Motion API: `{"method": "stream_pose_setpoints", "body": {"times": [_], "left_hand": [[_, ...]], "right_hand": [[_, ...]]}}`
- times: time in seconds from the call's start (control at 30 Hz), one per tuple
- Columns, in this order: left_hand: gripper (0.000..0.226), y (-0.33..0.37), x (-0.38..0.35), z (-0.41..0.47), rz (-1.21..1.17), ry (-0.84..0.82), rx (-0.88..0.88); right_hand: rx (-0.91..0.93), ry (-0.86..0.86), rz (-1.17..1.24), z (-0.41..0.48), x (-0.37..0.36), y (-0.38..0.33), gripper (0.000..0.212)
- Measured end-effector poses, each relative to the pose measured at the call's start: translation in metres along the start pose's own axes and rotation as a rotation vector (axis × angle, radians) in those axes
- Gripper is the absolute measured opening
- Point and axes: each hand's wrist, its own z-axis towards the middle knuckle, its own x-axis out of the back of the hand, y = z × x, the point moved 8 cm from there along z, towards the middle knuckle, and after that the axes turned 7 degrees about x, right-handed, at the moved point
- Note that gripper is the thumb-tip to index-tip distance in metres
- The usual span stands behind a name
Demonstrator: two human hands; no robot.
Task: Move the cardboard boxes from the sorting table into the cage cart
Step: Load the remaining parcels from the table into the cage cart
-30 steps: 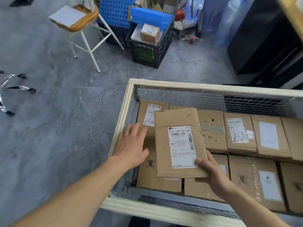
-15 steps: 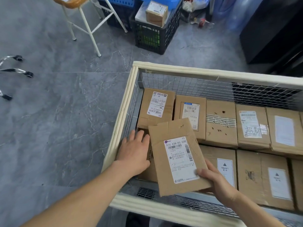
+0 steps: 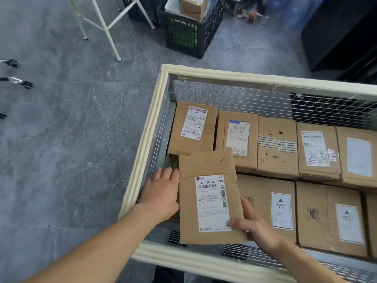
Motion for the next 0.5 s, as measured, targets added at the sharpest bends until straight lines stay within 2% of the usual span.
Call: {"method": "stream_pose_setpoints", "body": {"times": [0.2,0.37,0.5], "left_hand": [[0.084,-0.002,-0.002,-0.007,0.025,-0.034,-0.016],[0.072,0.005,-0.007,-0.009,0.056,-0.073,-0.024],[0.059,-0.007,-0.024,0.002,0.062,-0.139,0.045]], "right_hand": [[-0.078,-0.079,-0.093,-0.009,-0.014,-0.001,0.083],[-0.124,-0.056,-0.235,-0.002,-0.020,-0.003,0.072],[-0.158,-0.056,-0.376,0.021,-0.019,0.006,0.063]]}}
